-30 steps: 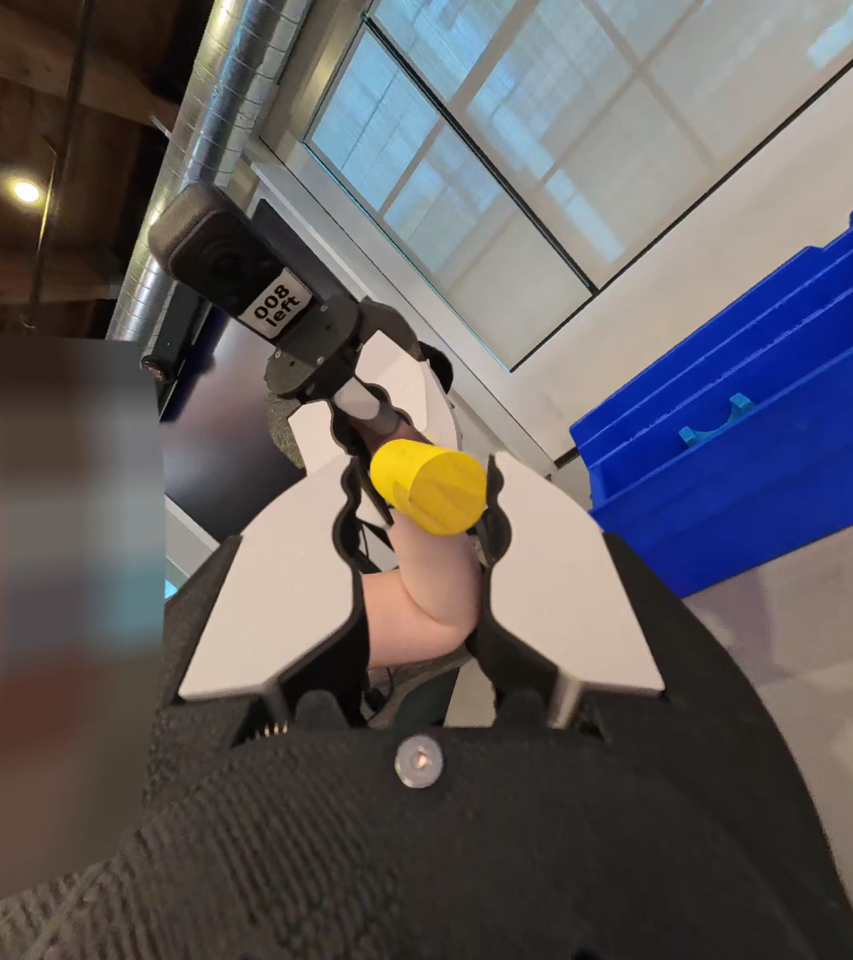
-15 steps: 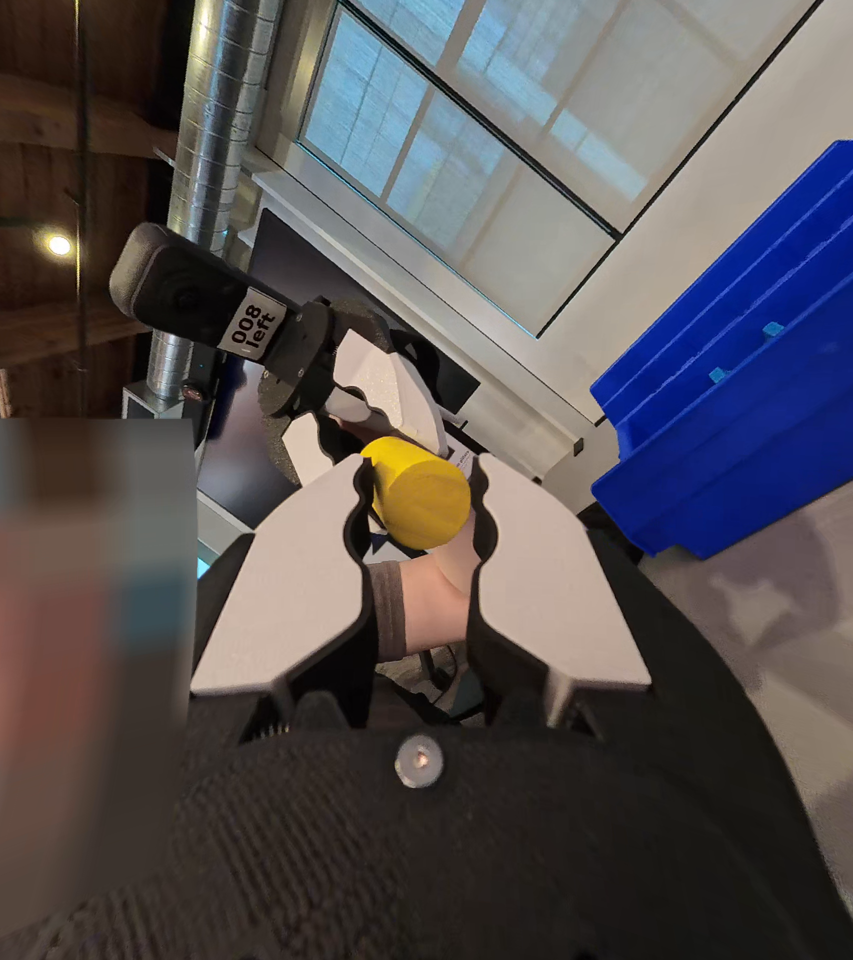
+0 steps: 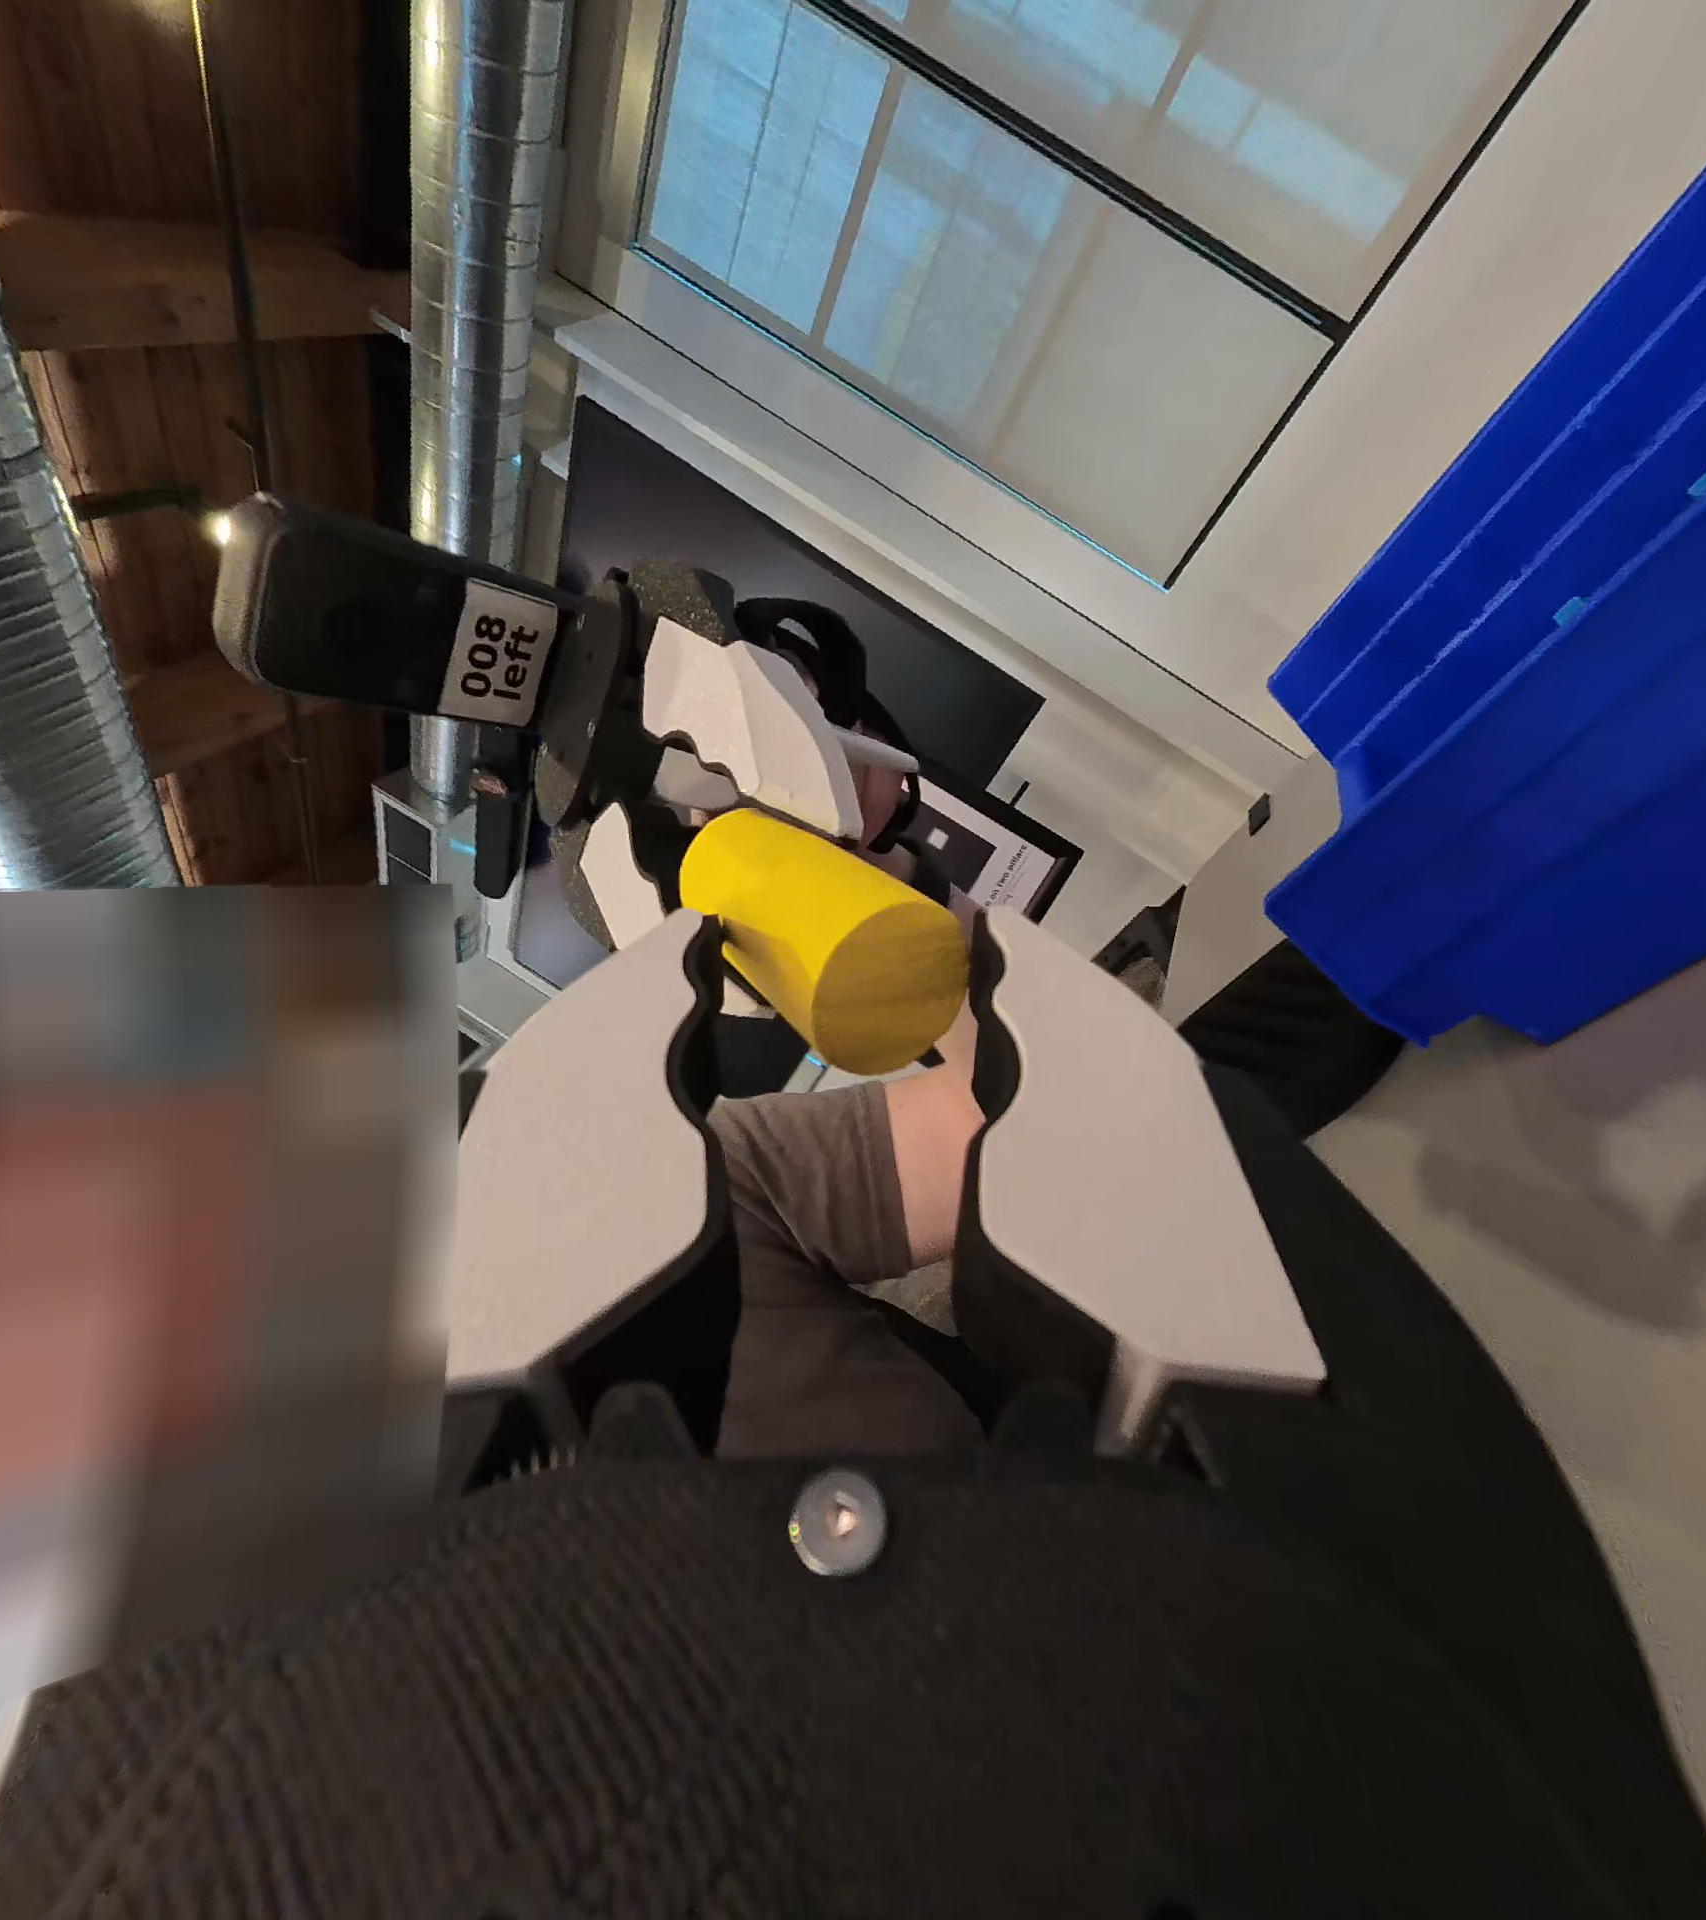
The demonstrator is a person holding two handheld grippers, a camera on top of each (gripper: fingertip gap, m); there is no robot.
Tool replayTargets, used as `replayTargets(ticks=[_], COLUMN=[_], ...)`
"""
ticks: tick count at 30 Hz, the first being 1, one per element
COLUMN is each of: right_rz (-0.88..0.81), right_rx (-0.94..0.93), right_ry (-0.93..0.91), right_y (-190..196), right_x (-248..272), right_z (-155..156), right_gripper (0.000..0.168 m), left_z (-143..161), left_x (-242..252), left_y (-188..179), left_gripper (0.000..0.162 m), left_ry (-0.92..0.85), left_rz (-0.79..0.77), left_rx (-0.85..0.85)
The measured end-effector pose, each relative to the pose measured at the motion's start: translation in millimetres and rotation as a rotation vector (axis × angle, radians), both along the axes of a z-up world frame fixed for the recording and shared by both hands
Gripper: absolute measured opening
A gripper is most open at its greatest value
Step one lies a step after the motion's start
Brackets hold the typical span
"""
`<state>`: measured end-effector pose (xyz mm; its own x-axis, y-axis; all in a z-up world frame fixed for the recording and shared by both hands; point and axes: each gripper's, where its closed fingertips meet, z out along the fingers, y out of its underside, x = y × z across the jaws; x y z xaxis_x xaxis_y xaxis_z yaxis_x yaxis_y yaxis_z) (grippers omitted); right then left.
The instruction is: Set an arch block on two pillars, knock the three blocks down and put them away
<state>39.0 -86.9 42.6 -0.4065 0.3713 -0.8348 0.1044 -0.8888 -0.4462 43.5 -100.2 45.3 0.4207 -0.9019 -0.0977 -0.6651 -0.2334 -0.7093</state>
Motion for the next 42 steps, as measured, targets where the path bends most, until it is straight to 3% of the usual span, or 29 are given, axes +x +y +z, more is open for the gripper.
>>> replayTargets(ticks=[15, 19, 24, 25, 26, 27, 31, 34, 38, 42], right_rz=[0.131, 0.082, 0.007, -0.023, -0.056, -0.102, -0.352, -0.312, -0.280, -0.234], right_rx=[-0.215, -0.213, -0.064, -0.004, 0.067, 0.157, 0.587, 0.875, 0.915, 0.882], right_ry=[0.121, 0.155, 0.106, 0.073, 0.021, -0.050, -0.586, -1.006, -1.398, -1.573], right_y=[-6, 3, 11, 15, 18, 24, 63, 72, 92, 111], right_x=[1, 5, 17, 22, 28, 35, 62, 83, 126, 148], right_z=[9, 11, 17, 19, 20, 18, -33, -79, -122, -152], right_gripper=[0.049, 0.035, 0.034, 0.034, 0.034, 0.034, 0.034, 0.035, 0.035, 0.035], left_z=[9, 5, 3, 3, 1, 0, 3, 5, 0, -8], left_x=[1, -1, 7, 9, 9, 7, -8, -21, -33, -30], left_y=[1, 6, 10, 10, 13, 15, 27, 31, 30, 32], left_gripper=[0.035, 0.035, 0.036, 0.050, 0.071, 0.080, 0.077, 0.074, 0.074, 0.072], left_ry=[0.004, 0.031, -0.017, -0.031, -0.035, -0.030, -0.027, -0.025, 0.017, 0.049], left_rz=[-0.012, 0.002, 0.015, 0.017, 0.026, 0.039, 0.083, 0.111, 0.127, 0.112], left_rx=[0.090, 0.112, 0.096, 0.072, 0.054, 0.042, 0.058, 0.052, 0.036, 0.029])
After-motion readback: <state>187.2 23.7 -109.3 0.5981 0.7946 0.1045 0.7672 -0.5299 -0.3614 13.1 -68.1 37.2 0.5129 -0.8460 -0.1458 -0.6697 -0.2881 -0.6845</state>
